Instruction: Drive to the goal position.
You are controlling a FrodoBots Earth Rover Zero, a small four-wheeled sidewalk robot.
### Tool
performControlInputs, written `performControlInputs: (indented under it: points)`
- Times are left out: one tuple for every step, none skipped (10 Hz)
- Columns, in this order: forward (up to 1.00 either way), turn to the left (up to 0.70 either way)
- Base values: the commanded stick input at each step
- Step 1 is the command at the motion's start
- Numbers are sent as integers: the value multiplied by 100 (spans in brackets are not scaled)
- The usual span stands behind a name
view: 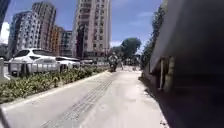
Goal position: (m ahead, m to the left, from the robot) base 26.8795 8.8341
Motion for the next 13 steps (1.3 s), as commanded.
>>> performControlInputs:
  points:
    - [70, -12]
    - [70, -2]
    - [70, 0]
    - [70, -4]
    - [70, -14]
    - [70, -14]
    - [70, -14]
    - [70, -10]
    - [70, 0]
    - [70, 0]
    - [70, 0]
    - [70, 0]
    - [70, 0]
